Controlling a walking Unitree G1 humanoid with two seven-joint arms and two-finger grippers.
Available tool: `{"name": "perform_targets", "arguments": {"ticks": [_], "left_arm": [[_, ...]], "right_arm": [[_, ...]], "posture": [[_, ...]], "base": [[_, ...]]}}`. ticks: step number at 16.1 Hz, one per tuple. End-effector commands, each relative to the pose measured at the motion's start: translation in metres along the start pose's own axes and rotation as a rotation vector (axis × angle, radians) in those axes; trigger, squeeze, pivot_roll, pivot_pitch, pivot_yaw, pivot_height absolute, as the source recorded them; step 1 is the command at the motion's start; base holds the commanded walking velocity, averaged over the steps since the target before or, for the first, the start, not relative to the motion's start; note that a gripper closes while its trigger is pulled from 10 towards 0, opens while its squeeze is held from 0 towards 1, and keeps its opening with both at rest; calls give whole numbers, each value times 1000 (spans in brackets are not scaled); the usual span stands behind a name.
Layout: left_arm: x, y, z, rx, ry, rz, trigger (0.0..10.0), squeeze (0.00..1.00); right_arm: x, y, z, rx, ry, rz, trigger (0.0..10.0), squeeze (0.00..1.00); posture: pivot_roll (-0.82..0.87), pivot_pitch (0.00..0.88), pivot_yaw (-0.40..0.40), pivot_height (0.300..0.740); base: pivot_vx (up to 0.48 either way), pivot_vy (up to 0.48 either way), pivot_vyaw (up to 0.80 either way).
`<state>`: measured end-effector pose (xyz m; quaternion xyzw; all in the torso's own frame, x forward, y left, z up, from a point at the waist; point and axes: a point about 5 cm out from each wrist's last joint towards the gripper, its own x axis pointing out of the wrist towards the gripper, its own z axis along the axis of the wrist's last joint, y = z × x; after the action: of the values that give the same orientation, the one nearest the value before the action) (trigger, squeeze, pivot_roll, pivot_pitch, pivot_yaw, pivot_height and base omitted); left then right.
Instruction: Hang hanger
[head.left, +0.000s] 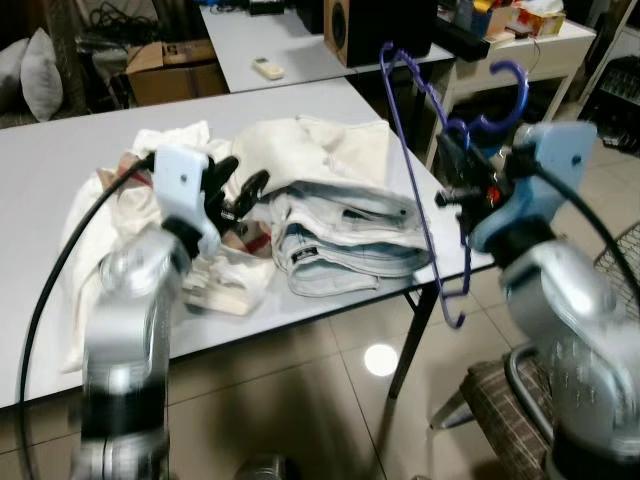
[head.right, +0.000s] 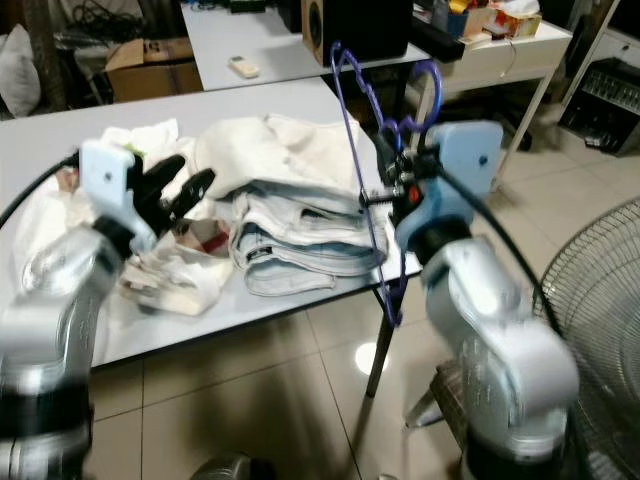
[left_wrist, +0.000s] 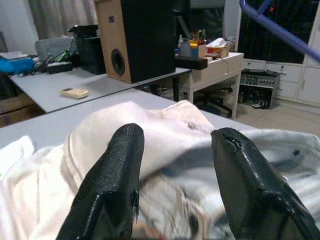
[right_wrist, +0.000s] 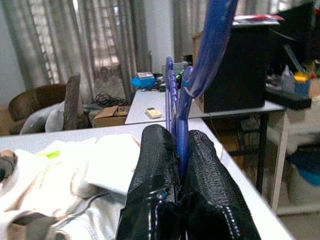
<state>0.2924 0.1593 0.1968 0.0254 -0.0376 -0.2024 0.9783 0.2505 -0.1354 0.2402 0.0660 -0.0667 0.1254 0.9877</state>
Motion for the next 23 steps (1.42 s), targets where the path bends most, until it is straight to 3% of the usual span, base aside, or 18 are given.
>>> {"name": "perform_targets", "arguments": {"ticks": [1,4,6,9,11,14,16,23], "left_arm": [[-4,-8,0,-12,24,17,10000,0],[2,-26,-10,-23,76,-18,10000,0],[1,-27,-10,-30,84,-7,10000,0],[5,-30,-7,-43,90,7,10000,0],[6,-35,-7,-28,92,-14,10000,0],[2,-31,-7,-35,91,16,10000,0],[12,-28,0,-34,65,39,10000,0],[14,-25,7,-8,52,33,10000,0]], "right_arm": [[-3,7,1,17,-21,16,10000,0],[-8,8,-8,36,-8,15,10000,0],[-15,12,-15,90,3,15,10000,0],[-18,19,-21,19,28,67,10000,0],[-20,18,-23,23,28,74,10000,0],[-20,20,-28,34,40,80,10000,0],[-12,19,-27,27,28,80,10000,0],[-8,3,-33,68,26,-36,10000,0]], "posture": [[-28,0,55,723],[-29,0,78,723],[-39,0,73,723],[-44,0,82,723],[-32,0,72,723],[-26,0,54,723],[-19,0,63,723],[-2,0,62,723]], "base": [[0,319,0],[0,317,0],[0,315,0],[0,316,169],[0,317,800],[0,319,800],[0,319,619],[0,317,0]]}}
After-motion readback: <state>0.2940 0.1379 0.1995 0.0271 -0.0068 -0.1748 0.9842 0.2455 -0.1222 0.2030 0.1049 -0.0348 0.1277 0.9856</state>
